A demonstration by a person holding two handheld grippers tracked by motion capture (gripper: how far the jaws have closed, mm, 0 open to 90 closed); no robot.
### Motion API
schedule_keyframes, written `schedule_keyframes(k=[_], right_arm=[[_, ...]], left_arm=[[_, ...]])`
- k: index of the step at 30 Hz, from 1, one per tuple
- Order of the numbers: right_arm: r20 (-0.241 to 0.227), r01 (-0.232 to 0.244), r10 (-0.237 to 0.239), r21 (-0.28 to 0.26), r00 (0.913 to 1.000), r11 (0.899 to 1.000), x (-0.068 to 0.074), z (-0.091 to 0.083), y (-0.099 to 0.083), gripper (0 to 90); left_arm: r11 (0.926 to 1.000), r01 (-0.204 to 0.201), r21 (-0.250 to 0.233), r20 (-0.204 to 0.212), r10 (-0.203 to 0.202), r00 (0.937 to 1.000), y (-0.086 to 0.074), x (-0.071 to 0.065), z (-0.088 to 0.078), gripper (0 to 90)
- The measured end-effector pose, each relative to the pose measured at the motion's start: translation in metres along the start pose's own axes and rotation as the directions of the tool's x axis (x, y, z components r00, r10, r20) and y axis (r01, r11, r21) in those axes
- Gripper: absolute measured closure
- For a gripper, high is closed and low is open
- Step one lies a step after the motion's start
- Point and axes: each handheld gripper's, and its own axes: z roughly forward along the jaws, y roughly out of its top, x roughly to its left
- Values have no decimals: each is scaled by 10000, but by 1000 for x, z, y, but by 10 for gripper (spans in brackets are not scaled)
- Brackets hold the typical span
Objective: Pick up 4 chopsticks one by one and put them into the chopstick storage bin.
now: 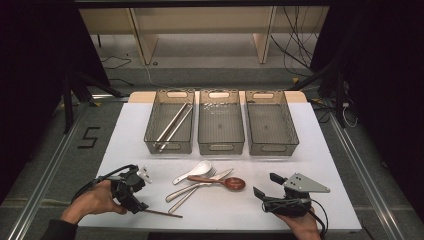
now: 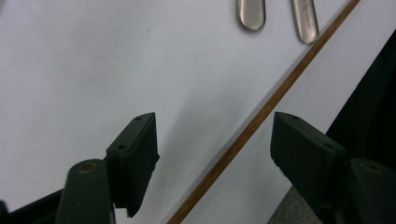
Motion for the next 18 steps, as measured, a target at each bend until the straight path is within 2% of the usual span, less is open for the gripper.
schedule_keyframes(k=[3,4,7,11,14,17,18], right_arm=[[10,-29,29,-18,10000,10000,0,0,0,259],[17,-32,32,-23,10000,10000,-1,0,0,259],[5,-20,20,-3,10000,10000,0,0,0,259],[1,-13,13,4,10000,10000,0,0,0,259],[8,-40,40,-5,10000,10000,0,0,0,259],[5,1,-1,9,10000,10000,0,0,0,259],[4,0,0,15,10000,10000,0,0,0,259]], left_arm=[[9995,-263,196,120,261,9996,-2,-2,4,351],[9998,-173,119,133,172,9998,-2,-4,5,362],[9983,-506,283,153,502,9986,-4,-7,8,406],[9909,-1177,654,200,1167,9930,-5,-9,10,472],[9894,-1300,645,295,1283,9913,-5,-11,12,524],[9847,-1596,695,368,1573,9869,-5,-12,12,567],[9857,-1558,638,362,1537,9874,-4,-12,13,583]])
